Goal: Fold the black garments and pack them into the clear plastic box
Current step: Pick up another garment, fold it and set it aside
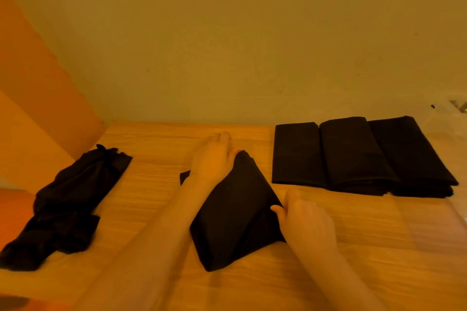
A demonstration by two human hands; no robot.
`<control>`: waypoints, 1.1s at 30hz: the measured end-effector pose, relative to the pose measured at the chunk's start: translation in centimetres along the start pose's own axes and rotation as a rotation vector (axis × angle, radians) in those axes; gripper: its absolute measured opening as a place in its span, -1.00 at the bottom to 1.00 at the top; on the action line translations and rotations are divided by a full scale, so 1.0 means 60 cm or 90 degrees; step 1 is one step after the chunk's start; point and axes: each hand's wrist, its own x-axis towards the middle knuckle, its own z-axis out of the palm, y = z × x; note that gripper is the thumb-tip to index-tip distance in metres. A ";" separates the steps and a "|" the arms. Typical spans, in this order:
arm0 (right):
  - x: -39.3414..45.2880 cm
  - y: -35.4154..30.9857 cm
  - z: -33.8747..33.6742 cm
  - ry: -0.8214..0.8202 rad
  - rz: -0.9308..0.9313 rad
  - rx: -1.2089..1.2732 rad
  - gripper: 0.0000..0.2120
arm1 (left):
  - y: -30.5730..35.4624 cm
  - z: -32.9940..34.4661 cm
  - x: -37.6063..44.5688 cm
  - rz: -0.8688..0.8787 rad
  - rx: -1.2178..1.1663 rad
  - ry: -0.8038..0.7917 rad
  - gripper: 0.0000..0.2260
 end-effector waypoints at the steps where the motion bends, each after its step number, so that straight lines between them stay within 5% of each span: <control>1: -0.005 0.003 -0.007 0.041 -0.047 0.024 -0.72 | -0.001 -0.014 -0.020 -0.027 -0.012 0.030 -0.66; 4: -0.013 -0.005 -0.025 0.104 -0.235 0.067 -0.60 | 0.002 -0.044 -0.126 -0.136 -0.106 0.064 -0.63; 9: -0.003 -0.039 0.006 -0.038 -0.360 -0.040 -0.36 | -0.004 -0.032 -0.273 -0.470 -0.258 -0.047 -0.61; 11: 0.005 -0.033 0.024 -0.040 -0.349 -0.067 -0.01 | 0.001 -0.019 -0.296 -0.501 -0.296 -0.040 -0.64; 14: 0.010 -0.026 0.038 -0.045 -0.342 -0.100 0.17 | 0.018 -0.014 -0.304 -0.489 -0.393 0.021 -0.66; 17: 0.009 -0.028 0.035 -0.049 -0.336 -0.115 0.18 | 0.027 -0.021 -0.295 -0.490 -0.463 0.066 -0.75; 22: 0.004 -0.031 0.036 -0.047 -0.311 -0.103 0.19 | 0.038 -0.010 -0.300 -0.394 -0.355 0.052 -0.71; 25: -0.002 -0.027 0.028 -0.083 -0.307 -0.086 -0.27 | 0.034 -0.001 -0.306 -0.413 -0.353 0.074 -0.80; 27: -0.009 -0.018 0.026 -0.092 -0.299 -0.089 -0.40 | 0.031 0.002 -0.313 -0.417 -0.318 0.067 -0.78; 30: -0.033 -0.008 0.026 -0.119 -0.300 -0.107 -0.39 | 0.027 -0.001 -0.331 -0.363 -0.207 -0.020 -0.79; 33: -0.048 -0.006 0.007 -0.138 -0.305 -0.036 -0.41 | 0.003 -0.028 -0.322 -0.344 -0.302 -0.172 -0.80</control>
